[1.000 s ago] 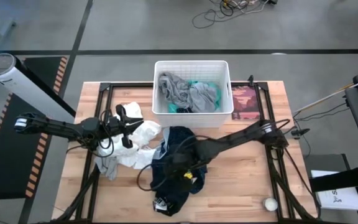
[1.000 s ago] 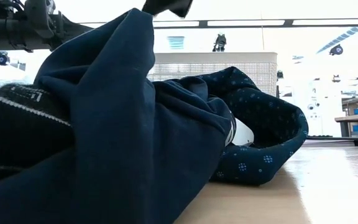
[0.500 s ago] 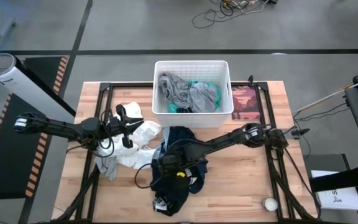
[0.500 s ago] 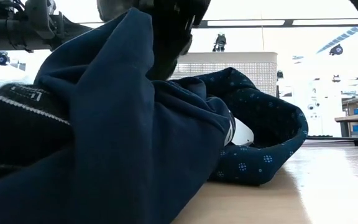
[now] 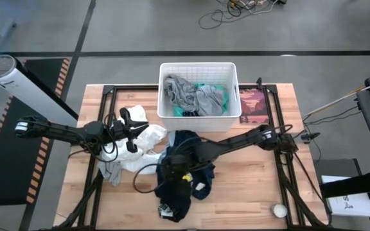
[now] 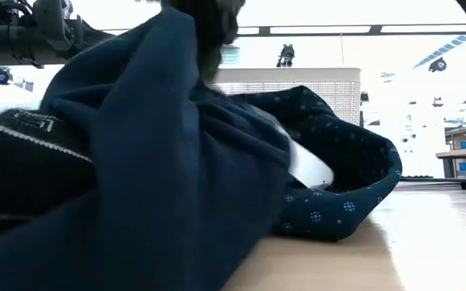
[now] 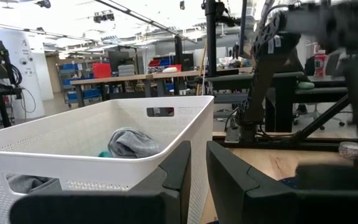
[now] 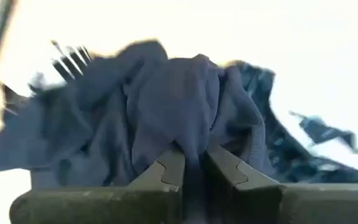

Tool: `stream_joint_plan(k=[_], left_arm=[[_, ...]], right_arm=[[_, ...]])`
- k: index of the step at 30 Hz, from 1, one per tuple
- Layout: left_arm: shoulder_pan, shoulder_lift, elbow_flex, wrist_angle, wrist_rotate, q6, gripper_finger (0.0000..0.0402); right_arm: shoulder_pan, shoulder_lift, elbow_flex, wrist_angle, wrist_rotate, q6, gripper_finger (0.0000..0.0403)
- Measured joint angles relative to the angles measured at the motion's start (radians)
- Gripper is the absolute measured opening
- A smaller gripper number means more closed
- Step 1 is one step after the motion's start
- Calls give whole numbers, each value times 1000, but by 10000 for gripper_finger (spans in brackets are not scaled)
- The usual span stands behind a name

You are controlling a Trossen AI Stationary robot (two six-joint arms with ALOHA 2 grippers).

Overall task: Sort clothes
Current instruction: Put the dark blue boxer into the laundry bin

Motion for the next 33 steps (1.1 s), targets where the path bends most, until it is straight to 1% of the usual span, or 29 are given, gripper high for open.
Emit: stream_joint_plan(k=[3,6,9,10,14,17,20,25,28,30,33], left_arm=[[0,0,0,0,0,0,38],[0,0,0,0,0,0,38],[1,0,0,0,0,0,38],[1,0,0,1,0,0,38],[2,0,0,2,0,0,38],[2,-1,0,4,0,0,38],[2,-1,0,6,0,0,38],[2,7,0,14,0,0,38],[2,15,0,22,0,0,38],[2,21,0,27,0,0,38],[3,26,0,33,0,0,38]], right_arm=[[9,-24,71,-7,11,-7,20],[26,-40,146,-31,67,-32,6],[41,-59,229,-58,142,-52,5],[43,-65,257,-69,172,-54,5],[49,-135,239,-52,311,-96,4],[50,-177,250,-61,436,-107,3],[50,-225,252,-32,550,-159,3],[46,-296,253,76,751,-276,3],[38,-333,253,195,860,-400,3],[29,-357,253,283,915,-497,3],[1,-383,254,411,956,-640,3]])
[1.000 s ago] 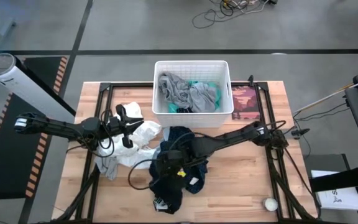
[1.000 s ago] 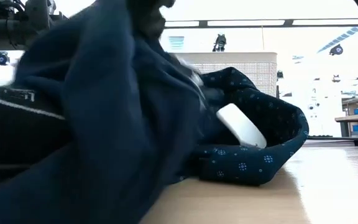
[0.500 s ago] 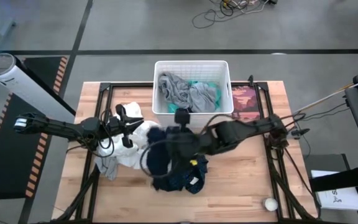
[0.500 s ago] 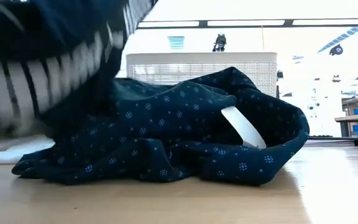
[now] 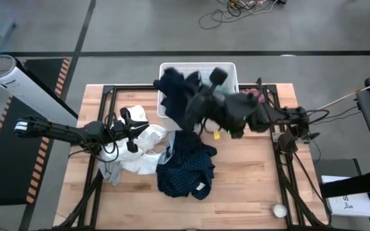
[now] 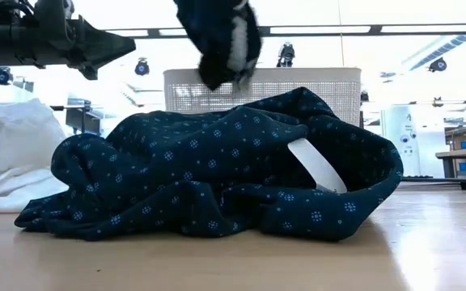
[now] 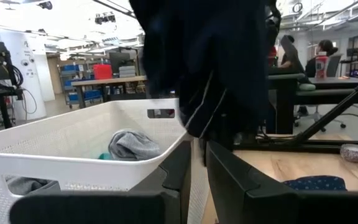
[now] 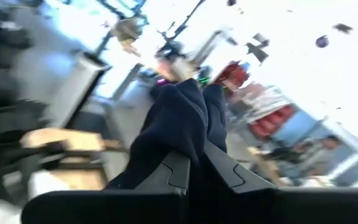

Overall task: Sort clothes
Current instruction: Put the dark blue boxer into the laundry bin

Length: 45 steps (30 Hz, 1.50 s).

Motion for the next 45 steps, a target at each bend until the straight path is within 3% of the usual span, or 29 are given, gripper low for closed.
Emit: stream_joint_plan(k=[5,16,23,28,32,41,45], left_arm=[[1,5,0,6,0,0,38],[1,5,0,7,0,1,38],[1,6,0,7,0,11,38],[1,6,0,7,0,12,38],[1,6,0,7,0,12,38],[1,6,0,9,0,12,38],[1,6,0,10,0,12,38]], right_arm=[[-79,-27,0,110,15,-122,2],[-322,-38,-2,97,-3,-146,2],[-428,-37,-2,-59,-96,40,2],[-466,-36,-3,-236,-225,273,8],[-469,-36,-10,-335,-277,385,45],[-470,-36,-13,-396,-284,519,202],[-489,-36,-16,-462,-342,625,241]])
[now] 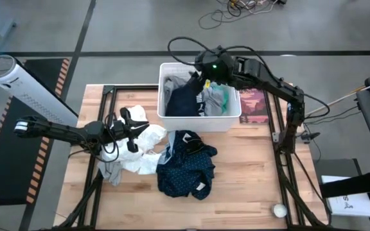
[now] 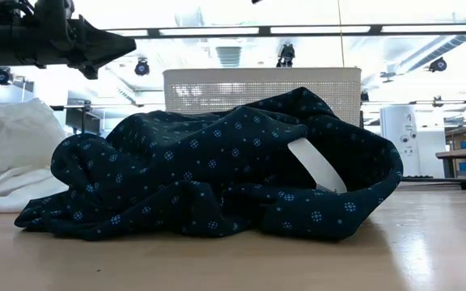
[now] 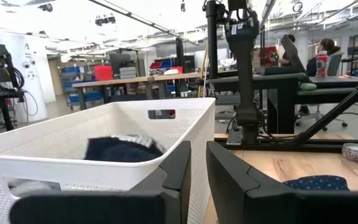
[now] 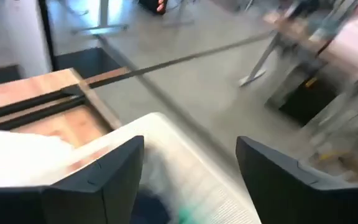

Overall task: Sort clothes
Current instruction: Put the dark blue boxer into the laundry bin

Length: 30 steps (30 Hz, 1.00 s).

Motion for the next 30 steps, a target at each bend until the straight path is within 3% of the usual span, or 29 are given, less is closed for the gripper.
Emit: stream_joint_plan(k=[4,11,16,20,30], left_arm=[[0,0,0,1,0,0,38],[0,0,0,2,0,0,38],[0,0,0,2,0,4,38],[0,0,0,2,0,6,38],[0,0,0,2,0,6,38]], right_arm=[[-44,0,-54,-69,-187,123,205],[-101,0,-280,-55,-319,97,20],[-134,0,-476,38,-408,109,12],[-150,0,-623,111,-414,116,3],[-238,0,-870,311,-533,189,0]])
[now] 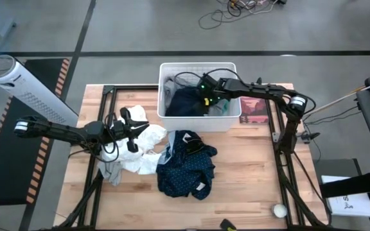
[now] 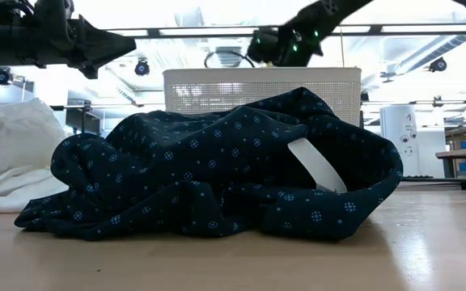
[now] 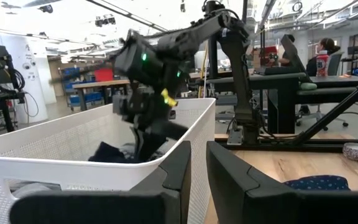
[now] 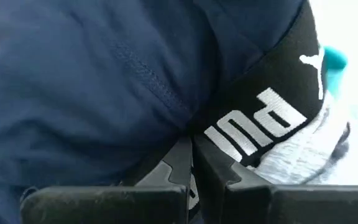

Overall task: Sort clothes
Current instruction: Put the dark blue boxer into the laundry bin, then put the black striped sock into the laundry bin

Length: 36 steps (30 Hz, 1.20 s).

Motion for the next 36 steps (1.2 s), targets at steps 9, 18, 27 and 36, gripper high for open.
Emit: stream_joint_plan(k=[9,18,27,36], left_arm=[[0,0,0,0,0,6,38],[0,0,0,0,0,12,38],[0,1,0,6,-21,16,38],[0,3,0,7,-24,16,38]], right_arm=[[-27,0,-90,27,-59,22,0],[-17,-32,37,-45,-55,15,0],[46,-46,308,-121,-18,-44,10],[213,-48,500,-279,-28,-94,106]])
